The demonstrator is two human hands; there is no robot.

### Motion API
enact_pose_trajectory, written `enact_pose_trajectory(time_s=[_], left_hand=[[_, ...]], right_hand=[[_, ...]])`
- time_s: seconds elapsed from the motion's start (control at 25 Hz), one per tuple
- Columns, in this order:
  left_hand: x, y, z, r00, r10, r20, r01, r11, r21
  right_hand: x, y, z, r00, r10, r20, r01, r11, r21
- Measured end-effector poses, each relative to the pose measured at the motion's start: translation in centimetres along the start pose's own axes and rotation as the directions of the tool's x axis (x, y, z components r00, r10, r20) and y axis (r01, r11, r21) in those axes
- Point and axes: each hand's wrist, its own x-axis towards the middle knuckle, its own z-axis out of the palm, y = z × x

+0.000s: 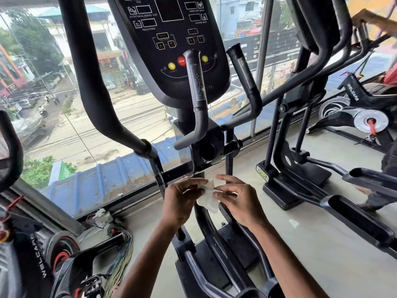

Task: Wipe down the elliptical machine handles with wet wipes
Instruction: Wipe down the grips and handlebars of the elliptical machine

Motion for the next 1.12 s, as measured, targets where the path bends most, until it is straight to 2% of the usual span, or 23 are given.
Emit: enact_pose_trajectory(time_s=[0.12, 0.28, 0.4, 0.56, 0.68, 0.8, 0.88, 1.0, 1.12], left_hand=[[0.5, 0.0, -0.4, 0.994, 0.1, 0.054, -0.107, 0.984, 0.145], [1.2, -0.4, -1.3, 0.985, 0.048, 0.166, -0.088, 0.966, 0.244], [1.4, -0.6, -1.8, 0.985, -0.016, 0.17, 0.006, 0.998, 0.056], [1.3, 0.0, -1.6, 0.982, -0.117, 0.149, 0.142, 0.976, -0.164], [1.0, 0.9, -1.5, 0.967, -0.176, 0.183, 0.223, 0.933, -0.281], [1.1, 0.8, -1.8, 0.959, -0.182, 0.217, 0.252, 0.897, -0.362], [1.3, 0.6, -1.9, 0.965, -0.202, 0.164, 0.252, 0.887, -0.387], [1.3, 0.6, -1.8, 0.977, -0.206, 0.058, 0.213, 0.92, -0.329], [1.4, 0.9, -2.0, 0.98, -0.191, 0.047, 0.196, 0.923, -0.33]], right_hand=[[0.3, -0.1, -0.2, 0.997, -0.077, 0.03, 0.08, 0.994, -0.076], [1.0, 0.4, -0.5, 0.996, -0.045, 0.081, 0.046, 0.999, -0.013], [1.2, 0.2, -0.8, 0.994, 0.015, 0.11, -0.015, 1.0, -0.005], [1.2, -0.7, -0.3, 0.999, 0.033, -0.022, -0.032, 0.999, 0.04], [1.1, -1.3, 0.3, 0.997, 0.052, -0.056, -0.047, 0.996, 0.077], [1.4, -1.3, 0.7, 0.993, 0.075, -0.089, -0.07, 0.996, 0.062], [1.5, -1.5, 1.1, 0.984, 0.1, -0.145, -0.089, 0.993, 0.08], [1.3, -2.0, 1.5, 0.974, 0.164, -0.158, -0.118, 0.957, 0.265], [1.5, -2.4, 2.4, 0.967, 0.211, -0.144, -0.151, 0.926, 0.346]])
